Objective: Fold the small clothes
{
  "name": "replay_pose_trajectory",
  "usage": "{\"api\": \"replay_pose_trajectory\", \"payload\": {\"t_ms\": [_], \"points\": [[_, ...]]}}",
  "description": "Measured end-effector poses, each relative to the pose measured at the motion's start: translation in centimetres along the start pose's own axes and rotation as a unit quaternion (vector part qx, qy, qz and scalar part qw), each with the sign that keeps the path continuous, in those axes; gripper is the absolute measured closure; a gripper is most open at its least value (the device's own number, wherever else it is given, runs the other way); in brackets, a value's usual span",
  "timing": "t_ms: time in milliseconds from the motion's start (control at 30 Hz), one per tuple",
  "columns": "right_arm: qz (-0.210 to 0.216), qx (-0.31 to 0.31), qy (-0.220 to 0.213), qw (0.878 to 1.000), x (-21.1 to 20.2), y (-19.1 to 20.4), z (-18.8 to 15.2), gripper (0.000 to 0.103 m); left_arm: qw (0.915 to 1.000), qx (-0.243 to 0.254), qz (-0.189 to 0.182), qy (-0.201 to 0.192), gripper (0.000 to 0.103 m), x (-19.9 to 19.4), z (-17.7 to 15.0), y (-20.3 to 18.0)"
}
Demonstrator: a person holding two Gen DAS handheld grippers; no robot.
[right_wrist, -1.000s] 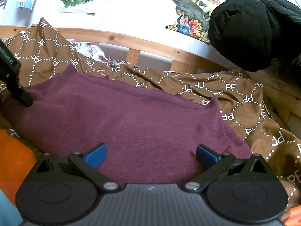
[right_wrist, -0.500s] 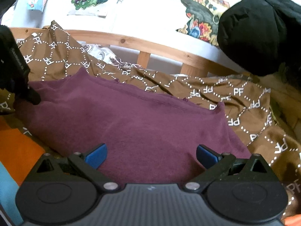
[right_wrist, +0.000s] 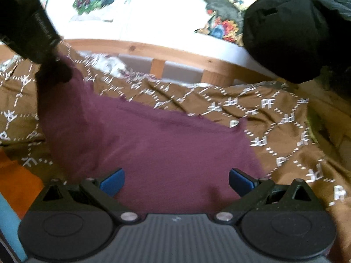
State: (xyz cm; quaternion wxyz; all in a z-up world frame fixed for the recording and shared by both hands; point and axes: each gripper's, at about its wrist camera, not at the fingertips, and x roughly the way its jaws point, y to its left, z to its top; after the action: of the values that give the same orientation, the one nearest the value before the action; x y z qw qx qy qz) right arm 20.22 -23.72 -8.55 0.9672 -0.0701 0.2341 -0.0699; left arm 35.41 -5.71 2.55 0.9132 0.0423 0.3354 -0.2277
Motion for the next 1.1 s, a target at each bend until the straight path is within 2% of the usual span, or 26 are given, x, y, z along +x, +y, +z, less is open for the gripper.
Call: {"api": "replay_pose_trajectory", "payload": {"t_ms": [67, 200, 367, 500, 633, 700, 733, 767, 900, 1033, 1100], "points": [[-0.010, -0.001, -0.004, 1.000, -0.3, -1.6, 0.4, 0.000, 0.9994, 0.027, -0.020, -0.006, 0.090, 0.3, 0.9, -2.3], [-0.055, -0.008, -0.002, 0.998, -0.5, -4.7, 1.0, 0.000, 0.9957, 0.063, -0.067, -0.010, 0.090, 1.1, 1.4, -6.5], [-0.096, 0.014, -0.004, 0.995, -0.4, -8.8, 0.6, 0.001, 0.9885, 0.092, -0.120, 0.007, 0.090, 2.6, -0.1, -10.6], [-0.127, 0.032, 0.003, 0.991, -0.1, -11.4, 0.1, 0.001, 0.9831, 0.119, -0.137, 0.030, 0.090, 3.6, -1.9, -12.5], [-0.136, 0.058, 0.006, 0.989, 0.2, -13.2, -0.1, 0.001, 0.9787, 0.145, -0.140, 0.041, 0.087, 3.7, -3.6, -13.6], [-0.135, 0.070, 0.007, 0.988, 0.2, -13.6, -0.2, 0.001, 0.9762, 0.152, -0.149, 0.040, 0.079, 3.3, -4.0, -13.9], [-0.135, 0.073, 0.006, 0.988, 0.3, -13.8, -0.2, 0.001, 0.9747, 0.157, -0.155, 0.038, 0.066, 3.0, -4.2, -14.0], [-0.134, 0.075, 0.006, 0.988, 0.3, -13.8, -0.2, 0.001, 0.9736, 0.163, -0.156, 0.032, 0.059, 2.6, -4.4, -14.2], [-0.136, 0.073, 0.004, 0.988, 0.3, -13.6, -0.2, 0.001, 0.9701, 0.197, -0.142, 0.005, 0.048, 1.0, -5.3, -14.6], [-0.132, 0.080, 0.002, 0.988, 0.2, -13.6, -0.2, 0.001, 0.9692, 0.206, -0.130, -0.038, 0.016, -1.3, -5.6, -14.8], [-0.128, 0.089, 0.001, 0.988, 0.1, -13.7, -0.2, 0.001, 0.9680, 0.215, -0.112, -0.066, 0.010, -2.4, -5.9, -14.7]]}}
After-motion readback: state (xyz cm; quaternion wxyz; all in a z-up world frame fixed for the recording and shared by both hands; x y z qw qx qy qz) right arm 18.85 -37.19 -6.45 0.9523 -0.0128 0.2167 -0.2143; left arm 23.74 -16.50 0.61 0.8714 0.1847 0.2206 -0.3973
